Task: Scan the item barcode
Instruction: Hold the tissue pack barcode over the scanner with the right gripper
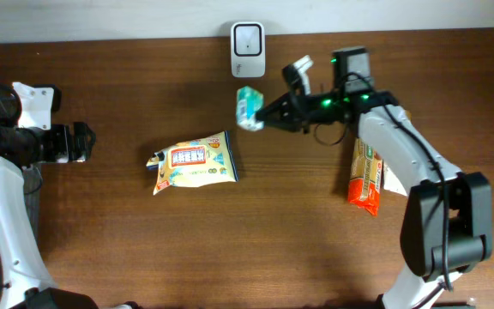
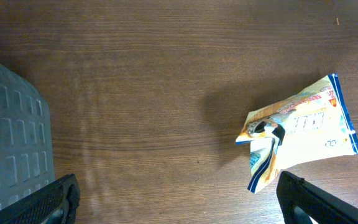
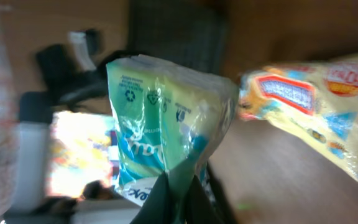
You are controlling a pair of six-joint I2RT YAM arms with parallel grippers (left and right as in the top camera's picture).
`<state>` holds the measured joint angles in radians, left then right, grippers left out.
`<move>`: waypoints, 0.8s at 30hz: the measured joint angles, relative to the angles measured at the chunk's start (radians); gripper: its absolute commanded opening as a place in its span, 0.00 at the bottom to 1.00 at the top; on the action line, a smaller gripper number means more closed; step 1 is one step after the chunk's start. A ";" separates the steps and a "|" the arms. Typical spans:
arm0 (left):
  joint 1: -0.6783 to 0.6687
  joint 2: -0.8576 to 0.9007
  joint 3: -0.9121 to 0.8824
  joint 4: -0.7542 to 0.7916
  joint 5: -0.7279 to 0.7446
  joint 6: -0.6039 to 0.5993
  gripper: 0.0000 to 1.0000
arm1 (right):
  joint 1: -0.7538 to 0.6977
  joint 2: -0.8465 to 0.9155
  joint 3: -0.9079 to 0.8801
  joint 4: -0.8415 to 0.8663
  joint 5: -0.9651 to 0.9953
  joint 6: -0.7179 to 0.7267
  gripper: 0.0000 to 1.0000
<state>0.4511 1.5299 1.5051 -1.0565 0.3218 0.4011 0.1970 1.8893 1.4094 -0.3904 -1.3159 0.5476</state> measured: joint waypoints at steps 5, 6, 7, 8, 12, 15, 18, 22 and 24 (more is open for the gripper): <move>0.000 0.000 0.000 0.000 0.000 0.000 0.99 | 0.078 0.000 0.017 -0.234 0.354 -0.120 0.04; 0.000 0.000 0.000 0.000 0.000 0.000 0.99 | 0.087 0.000 0.040 -0.322 0.462 -0.158 0.04; 0.000 0.000 0.000 -0.001 0.000 0.000 0.99 | 0.094 0.000 0.074 -0.377 0.544 -0.182 0.04; 0.000 0.000 0.000 0.002 0.000 0.000 0.99 | 0.101 0.001 0.116 -0.442 0.618 -0.202 0.04; 0.000 0.000 0.000 0.000 0.000 0.000 0.99 | 0.159 -0.004 0.434 -0.576 1.069 -0.304 0.04; 0.000 0.000 0.000 0.000 0.000 0.000 0.99 | 0.231 -0.006 0.563 -0.452 1.387 -0.419 0.04; 0.000 0.000 0.000 0.000 0.000 0.000 0.99 | 0.290 -0.001 0.579 -0.321 1.624 -0.592 0.04; 0.000 0.000 0.000 0.001 0.001 0.000 0.99 | 0.310 0.093 0.584 -0.022 1.863 -0.845 0.04; 0.000 0.000 0.000 0.002 0.000 0.000 0.99 | 0.308 0.179 0.584 0.139 1.952 -0.960 0.04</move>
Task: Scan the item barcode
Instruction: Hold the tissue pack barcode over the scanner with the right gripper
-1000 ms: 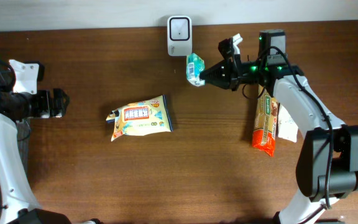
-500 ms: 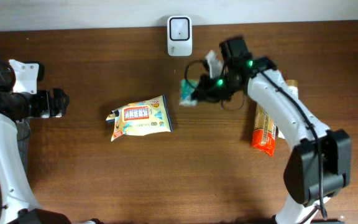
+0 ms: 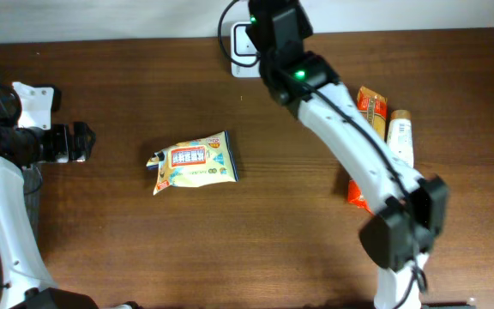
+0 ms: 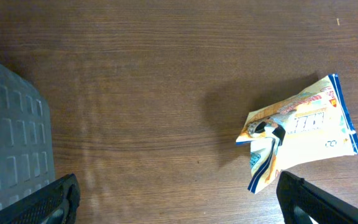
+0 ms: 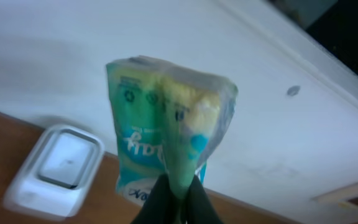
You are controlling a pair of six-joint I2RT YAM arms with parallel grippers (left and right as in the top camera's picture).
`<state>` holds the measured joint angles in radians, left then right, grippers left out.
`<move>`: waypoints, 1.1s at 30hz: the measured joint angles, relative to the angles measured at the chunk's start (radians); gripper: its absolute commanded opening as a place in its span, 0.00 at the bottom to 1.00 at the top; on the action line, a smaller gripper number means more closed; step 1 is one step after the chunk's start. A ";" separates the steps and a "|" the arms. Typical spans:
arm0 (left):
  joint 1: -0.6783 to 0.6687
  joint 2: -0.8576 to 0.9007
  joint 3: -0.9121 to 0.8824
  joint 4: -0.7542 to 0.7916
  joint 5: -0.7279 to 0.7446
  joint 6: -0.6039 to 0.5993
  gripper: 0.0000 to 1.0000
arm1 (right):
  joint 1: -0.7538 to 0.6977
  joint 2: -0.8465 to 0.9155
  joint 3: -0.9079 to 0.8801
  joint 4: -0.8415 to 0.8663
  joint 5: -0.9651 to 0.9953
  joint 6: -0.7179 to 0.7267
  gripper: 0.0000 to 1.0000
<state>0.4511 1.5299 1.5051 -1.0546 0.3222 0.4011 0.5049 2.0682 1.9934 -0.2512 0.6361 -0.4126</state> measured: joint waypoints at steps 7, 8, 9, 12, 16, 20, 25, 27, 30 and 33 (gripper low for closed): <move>0.000 0.000 0.000 -0.001 0.000 0.000 0.99 | 0.000 0.233 -0.003 0.386 0.060 -0.475 0.04; 0.000 0.000 0.000 -0.002 0.000 0.000 0.99 | 0.000 0.259 -0.003 0.415 0.039 -0.547 0.04; 0.000 0.000 0.000 -0.002 0.000 0.000 0.99 | 0.000 0.275 -0.003 0.417 0.025 -0.590 0.04; 0.000 0.000 0.000 -0.002 0.000 0.000 0.99 | 0.000 0.328 -0.003 0.423 -0.023 -0.677 0.04; 0.000 0.000 0.000 -0.002 0.000 0.000 0.99 | -0.004 0.395 -0.003 0.436 -0.055 -0.721 0.04; 0.000 0.000 0.000 -0.002 0.000 0.000 0.99 | -0.011 0.416 -0.003 0.440 -0.071 -0.737 0.04; 0.000 0.000 0.000 -0.002 0.000 0.000 0.99 | -0.018 0.416 -0.003 0.446 -0.089 -0.740 0.04; 0.000 0.000 0.000 -0.002 0.000 0.000 0.99 | -0.018 0.416 -0.003 0.446 -0.100 -0.740 0.04; 0.000 0.000 0.000 -0.002 0.000 0.000 0.99 | -0.018 0.416 -0.003 0.446 -0.115 -0.742 0.04; 0.000 0.000 0.000 -0.002 0.000 0.000 0.99 | -0.018 0.416 -0.003 0.446 -0.120 -0.742 0.04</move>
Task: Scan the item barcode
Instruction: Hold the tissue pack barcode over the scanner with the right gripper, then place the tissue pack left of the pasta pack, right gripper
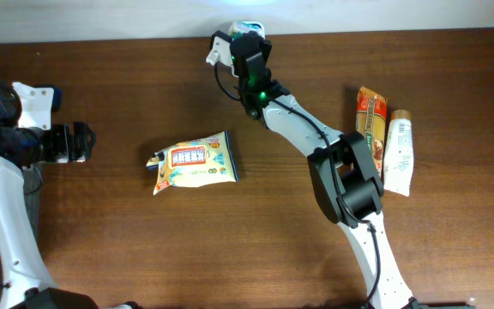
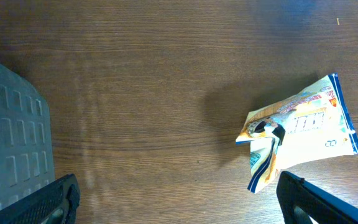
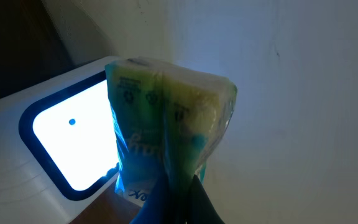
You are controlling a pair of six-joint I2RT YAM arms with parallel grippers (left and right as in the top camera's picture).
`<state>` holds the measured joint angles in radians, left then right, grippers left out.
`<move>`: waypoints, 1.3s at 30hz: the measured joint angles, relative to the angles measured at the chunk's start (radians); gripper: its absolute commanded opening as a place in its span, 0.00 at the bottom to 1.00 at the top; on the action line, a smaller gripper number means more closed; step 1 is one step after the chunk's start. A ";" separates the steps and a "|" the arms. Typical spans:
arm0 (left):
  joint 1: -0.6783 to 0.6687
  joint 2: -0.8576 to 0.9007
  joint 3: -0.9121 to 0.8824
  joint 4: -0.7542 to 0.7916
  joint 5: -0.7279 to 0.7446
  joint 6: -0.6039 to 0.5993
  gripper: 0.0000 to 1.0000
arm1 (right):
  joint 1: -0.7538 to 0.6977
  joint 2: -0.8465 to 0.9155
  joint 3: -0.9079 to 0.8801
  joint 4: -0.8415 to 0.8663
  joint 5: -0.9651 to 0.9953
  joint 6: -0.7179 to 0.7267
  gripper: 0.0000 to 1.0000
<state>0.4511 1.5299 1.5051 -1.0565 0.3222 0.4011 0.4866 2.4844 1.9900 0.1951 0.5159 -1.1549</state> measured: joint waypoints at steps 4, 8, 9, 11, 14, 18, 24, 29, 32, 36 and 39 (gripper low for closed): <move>0.000 0.000 0.000 0.000 0.000 0.000 0.99 | 0.000 0.000 0.000 0.000 -0.003 0.000 0.04; 0.000 0.000 0.000 0.000 0.000 0.000 0.99 | 0.000 0.000 0.000 0.000 -0.003 0.000 0.04; 0.000 0.000 0.000 0.000 0.000 0.000 0.99 | 0.000 0.000 0.000 0.000 -0.004 0.000 0.04; 0.000 0.000 0.000 0.000 0.000 0.000 0.99 | 0.000 0.000 0.000 -0.001 -0.006 0.006 0.04; 0.000 0.000 0.000 0.000 0.000 0.000 0.99 | 0.000 -0.005 0.001 -0.077 -0.011 0.110 0.04; 0.000 0.000 0.000 0.000 0.000 0.000 0.99 | 0.000 -0.092 -0.009 -0.394 -0.068 0.282 0.04; 0.000 0.000 0.000 0.000 0.000 0.000 0.99 | -0.013 -0.399 -0.001 -0.934 -0.246 0.851 0.04; 0.000 0.000 0.000 0.000 0.000 0.000 0.99 | -0.107 -0.458 0.016 -1.379 -0.340 1.165 0.04; 0.000 0.000 0.000 0.000 0.000 0.000 0.99 | -0.192 -0.423 -0.029 -1.500 -0.406 1.269 0.04; 0.000 0.000 0.000 0.000 0.000 0.000 0.99 | -0.272 -0.406 -0.219 -1.489 -0.482 1.320 0.04; 0.000 0.000 0.000 0.000 0.000 0.000 0.99 | -0.304 -0.401 -0.324 -1.473 -0.514 1.334 0.25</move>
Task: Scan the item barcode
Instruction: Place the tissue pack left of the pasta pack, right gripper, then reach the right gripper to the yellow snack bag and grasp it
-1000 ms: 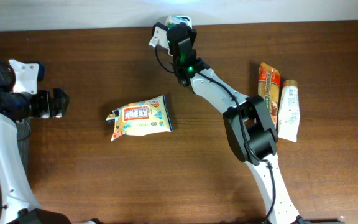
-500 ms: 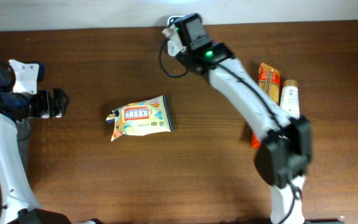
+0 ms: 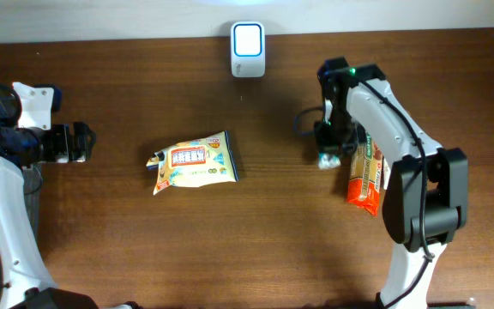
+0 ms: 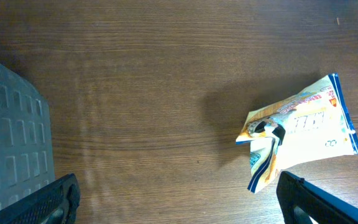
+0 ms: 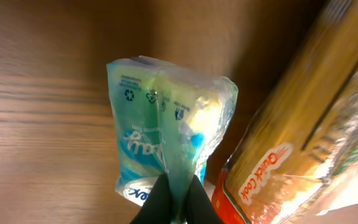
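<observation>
My right gripper (image 5: 174,199) is shut on a green and yellow plastic pack (image 5: 166,124), pinching its lower seam. Overhead, that pack (image 3: 326,158) shows just under the right wrist, low over the table beside an orange-red packet (image 3: 365,176). The white barcode scanner (image 3: 248,39) stands at the table's far edge, its window lit. My left gripper (image 4: 173,199) is open at the left side, well apart from the yellow snack bag (image 4: 300,130).
The yellow snack bag (image 3: 192,161) lies mid-table. A white tube lies partly hidden under my right arm beside the orange-red "Quick Cook" packet (image 5: 291,124). A grey grid-patterned object (image 4: 8,137) lies at the left edge.
My right gripper has moved with the green pack from right at the scanner's window down and to the right, to beside the orange-red packet. The left arm has not moved.
My right gripper held the green pack in the air just below the scanner. Then it was up at the scanner near the wall, then pressed close to the lit window. Now it holds the pack low beside the orange-red packet. The left gripper stayed open and still.
</observation>
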You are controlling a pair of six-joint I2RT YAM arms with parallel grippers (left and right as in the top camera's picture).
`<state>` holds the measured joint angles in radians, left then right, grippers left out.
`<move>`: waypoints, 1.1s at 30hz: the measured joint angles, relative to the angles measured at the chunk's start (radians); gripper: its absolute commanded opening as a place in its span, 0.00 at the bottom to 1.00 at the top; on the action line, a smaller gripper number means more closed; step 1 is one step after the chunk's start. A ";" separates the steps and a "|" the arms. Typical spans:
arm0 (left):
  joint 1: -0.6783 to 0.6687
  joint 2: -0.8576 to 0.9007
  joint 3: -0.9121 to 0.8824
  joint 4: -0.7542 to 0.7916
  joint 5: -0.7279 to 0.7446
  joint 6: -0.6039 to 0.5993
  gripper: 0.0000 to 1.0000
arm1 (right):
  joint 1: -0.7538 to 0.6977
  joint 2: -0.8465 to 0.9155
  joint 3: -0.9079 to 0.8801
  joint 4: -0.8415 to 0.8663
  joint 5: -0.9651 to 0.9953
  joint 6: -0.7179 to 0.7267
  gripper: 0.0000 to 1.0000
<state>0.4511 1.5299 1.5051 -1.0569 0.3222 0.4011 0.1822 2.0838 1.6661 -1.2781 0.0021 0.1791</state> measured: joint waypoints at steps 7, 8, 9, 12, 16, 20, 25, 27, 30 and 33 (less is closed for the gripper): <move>0.000 0.000 0.000 0.000 0.000 0.000 0.99 | -0.061 0.001 -0.017 -0.066 -0.059 0.003 0.51; 0.000 0.000 0.000 0.001 0.000 0.000 0.99 | -0.062 0.004 0.003 -0.099 -0.064 0.001 0.51; 0.000 0.000 0.000 0.000 0.000 0.000 0.99 | -0.062 0.005 0.044 -0.136 -0.073 0.000 0.51; 0.000 0.000 0.000 0.002 0.000 0.000 0.99 | -0.058 0.007 0.179 -0.175 -0.116 -0.022 0.52; 0.000 0.000 0.000 0.000 0.000 0.000 0.99 | -0.005 0.006 0.268 -0.051 -0.280 -0.065 0.54; 0.000 0.000 0.000 0.000 0.000 0.000 0.99 | 0.116 0.007 0.230 0.182 -0.392 -0.040 0.54; 0.000 0.000 0.000 0.000 0.000 0.000 0.99 | 0.304 0.040 0.170 0.380 -0.441 0.052 0.48; 0.000 0.000 0.000 0.000 0.000 0.000 0.99 | 0.371 0.071 0.166 0.443 -0.450 0.085 0.43; 0.000 0.000 0.000 0.000 0.000 0.000 0.99 | 0.455 0.122 0.166 0.510 -0.455 0.143 0.39; 0.000 0.000 0.000 0.000 0.000 0.000 0.99 | 0.502 0.145 0.161 0.540 -0.457 0.164 0.45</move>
<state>0.4511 1.5299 1.5047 -1.0569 0.3222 0.4011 0.6846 2.2292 1.8267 -0.7380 -0.4553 0.3435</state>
